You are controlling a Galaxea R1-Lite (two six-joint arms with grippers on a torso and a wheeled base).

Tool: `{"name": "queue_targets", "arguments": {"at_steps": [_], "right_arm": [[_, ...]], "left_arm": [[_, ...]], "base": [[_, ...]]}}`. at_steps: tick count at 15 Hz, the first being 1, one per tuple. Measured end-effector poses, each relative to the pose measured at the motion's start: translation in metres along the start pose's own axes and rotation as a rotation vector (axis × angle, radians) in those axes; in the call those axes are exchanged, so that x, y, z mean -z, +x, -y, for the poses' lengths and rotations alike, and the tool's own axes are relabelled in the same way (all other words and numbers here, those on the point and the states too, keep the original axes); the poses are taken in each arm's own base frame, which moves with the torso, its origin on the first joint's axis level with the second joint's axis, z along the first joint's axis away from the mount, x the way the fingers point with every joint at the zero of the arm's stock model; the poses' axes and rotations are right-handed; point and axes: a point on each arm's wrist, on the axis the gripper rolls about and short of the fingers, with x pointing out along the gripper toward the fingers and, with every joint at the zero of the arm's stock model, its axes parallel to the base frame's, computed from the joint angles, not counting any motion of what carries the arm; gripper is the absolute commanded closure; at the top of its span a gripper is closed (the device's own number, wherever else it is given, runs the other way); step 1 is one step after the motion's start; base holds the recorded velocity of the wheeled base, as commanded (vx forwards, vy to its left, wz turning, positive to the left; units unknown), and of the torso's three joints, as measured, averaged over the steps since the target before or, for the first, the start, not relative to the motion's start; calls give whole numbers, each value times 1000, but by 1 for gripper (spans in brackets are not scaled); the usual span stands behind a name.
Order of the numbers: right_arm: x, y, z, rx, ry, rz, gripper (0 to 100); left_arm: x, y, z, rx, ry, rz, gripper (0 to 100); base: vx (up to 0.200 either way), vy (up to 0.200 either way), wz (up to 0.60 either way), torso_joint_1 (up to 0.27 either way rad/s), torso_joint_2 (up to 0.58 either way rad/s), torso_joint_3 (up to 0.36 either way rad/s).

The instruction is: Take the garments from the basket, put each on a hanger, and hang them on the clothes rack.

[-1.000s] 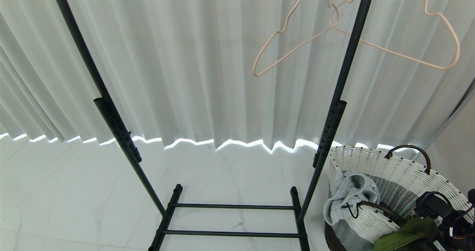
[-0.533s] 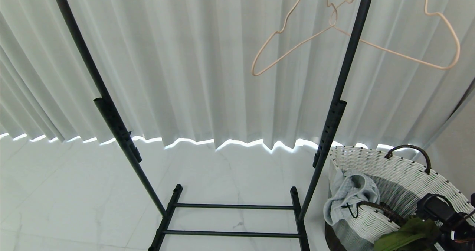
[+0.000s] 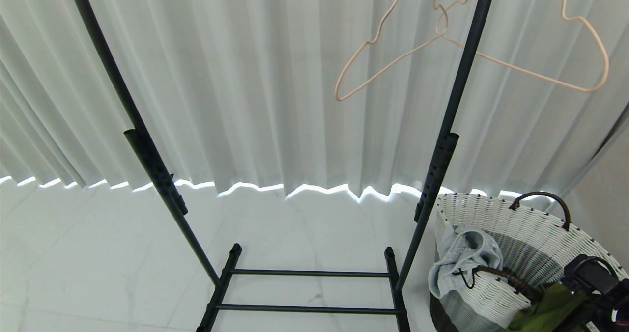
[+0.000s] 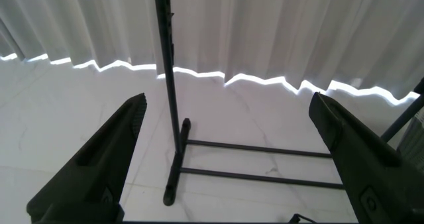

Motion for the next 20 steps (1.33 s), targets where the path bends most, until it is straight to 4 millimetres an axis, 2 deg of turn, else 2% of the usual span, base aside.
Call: {"name": "queue_targets", "arguments": {"at_steps": [3,6,8,10,12,14,17,20], "right_arm": [[-11,2,12,28,-1,15,100],[-29,-4,28,-73,10,-81,100],[-48,-29,41,-142,28,-141,100],[-71,-69,55,-177,65,-159,100],[-92,-114,67,-160,115,-108,100],[-106,-149,74,-101,128,4,100],[-110,-173,77,-46,126,91,100],[-108,-184,76,-23,126,124,100]], "left_arm": [[0,0,0,0,0,-1,0],[0,0,0,0,0,-1,0],[0,0,0,0,0,-2,0],[0,0,0,0,1,-2,0],[0,0,0,0,4,-2,0],[0,0,0,0,1,-2,0],[0,0,0,0,0,-2,0],[0,0,0,0,0,-1,0]], "base": [[0,0,0,0,0,0],[0,0,0,0,0,0],[0,0,0,0,0,0],[0,0,0,0,0,0],[0,0,0,0,0,0],[0,0,0,0,0,0],[0,0,0,0,0,0],[-133,0,0,3,0,2]]}}
